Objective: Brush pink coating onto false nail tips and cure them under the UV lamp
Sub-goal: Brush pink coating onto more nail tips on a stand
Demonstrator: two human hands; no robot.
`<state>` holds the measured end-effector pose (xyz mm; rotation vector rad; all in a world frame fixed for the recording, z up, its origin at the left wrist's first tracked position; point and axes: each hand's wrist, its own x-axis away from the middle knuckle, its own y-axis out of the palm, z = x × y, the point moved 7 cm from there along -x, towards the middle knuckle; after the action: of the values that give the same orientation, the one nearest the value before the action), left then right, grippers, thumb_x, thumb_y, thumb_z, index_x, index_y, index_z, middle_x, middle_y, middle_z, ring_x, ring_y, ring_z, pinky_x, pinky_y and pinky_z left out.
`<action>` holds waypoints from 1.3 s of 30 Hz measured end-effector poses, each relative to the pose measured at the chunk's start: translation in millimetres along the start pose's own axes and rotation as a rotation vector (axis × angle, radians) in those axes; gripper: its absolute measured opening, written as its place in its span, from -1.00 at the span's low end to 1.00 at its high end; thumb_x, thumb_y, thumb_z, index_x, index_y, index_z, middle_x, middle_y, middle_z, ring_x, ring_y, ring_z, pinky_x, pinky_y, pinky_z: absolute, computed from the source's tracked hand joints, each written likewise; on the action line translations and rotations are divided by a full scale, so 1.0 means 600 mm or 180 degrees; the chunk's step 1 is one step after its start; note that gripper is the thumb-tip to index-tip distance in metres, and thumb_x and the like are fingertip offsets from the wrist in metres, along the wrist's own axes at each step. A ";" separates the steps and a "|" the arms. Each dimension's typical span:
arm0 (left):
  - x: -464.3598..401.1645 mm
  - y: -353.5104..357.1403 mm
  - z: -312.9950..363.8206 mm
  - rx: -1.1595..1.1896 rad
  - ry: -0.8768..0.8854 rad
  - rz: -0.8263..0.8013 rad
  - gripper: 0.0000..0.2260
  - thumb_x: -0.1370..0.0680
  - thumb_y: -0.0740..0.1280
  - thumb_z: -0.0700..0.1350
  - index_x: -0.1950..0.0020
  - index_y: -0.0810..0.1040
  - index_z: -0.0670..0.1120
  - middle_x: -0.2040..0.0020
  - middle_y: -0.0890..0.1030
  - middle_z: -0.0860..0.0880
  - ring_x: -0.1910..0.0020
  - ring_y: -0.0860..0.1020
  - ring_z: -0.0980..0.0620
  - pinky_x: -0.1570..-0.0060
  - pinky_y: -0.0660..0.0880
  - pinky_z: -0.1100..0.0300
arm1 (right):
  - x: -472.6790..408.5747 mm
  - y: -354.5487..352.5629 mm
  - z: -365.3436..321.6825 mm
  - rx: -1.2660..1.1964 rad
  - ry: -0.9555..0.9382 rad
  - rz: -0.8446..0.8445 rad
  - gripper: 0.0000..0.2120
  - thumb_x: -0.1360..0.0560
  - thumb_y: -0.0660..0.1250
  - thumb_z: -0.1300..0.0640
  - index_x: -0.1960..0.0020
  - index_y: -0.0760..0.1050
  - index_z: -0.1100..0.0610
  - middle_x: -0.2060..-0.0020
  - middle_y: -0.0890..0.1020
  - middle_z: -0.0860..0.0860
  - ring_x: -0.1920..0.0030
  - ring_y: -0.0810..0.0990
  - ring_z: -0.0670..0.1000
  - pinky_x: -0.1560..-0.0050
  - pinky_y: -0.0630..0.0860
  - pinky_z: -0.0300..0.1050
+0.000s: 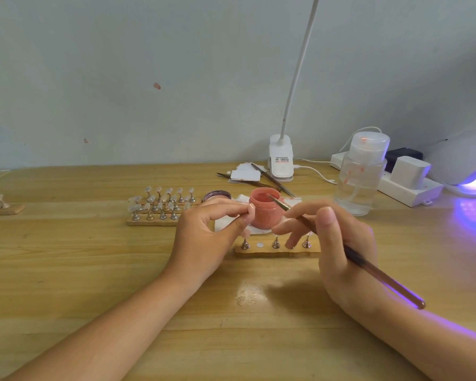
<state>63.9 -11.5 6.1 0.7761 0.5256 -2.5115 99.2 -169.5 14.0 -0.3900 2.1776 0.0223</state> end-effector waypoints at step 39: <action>0.009 0.034 -0.027 -0.0471 -0.0321 -0.0920 -0.73 -0.32 0.50 -0.12 0.08 0.49 0.04 0.31 0.56 0.21 0.22 0.52 0.24 0.17 0.41 0.49 | -0.008 0.032 0.041 0.1364 -0.0024 -0.0698 -0.80 -0.31 0.52 0.14 0.16 0.51 0.05 0.23 0.54 -0.23 0.12 0.50 -0.15 0.09 0.47 -0.10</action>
<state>77.6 -22.2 -14.3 0.5473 0.8289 -2.7165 115.6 -146.2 0.8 -0.3756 2.0503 -0.5531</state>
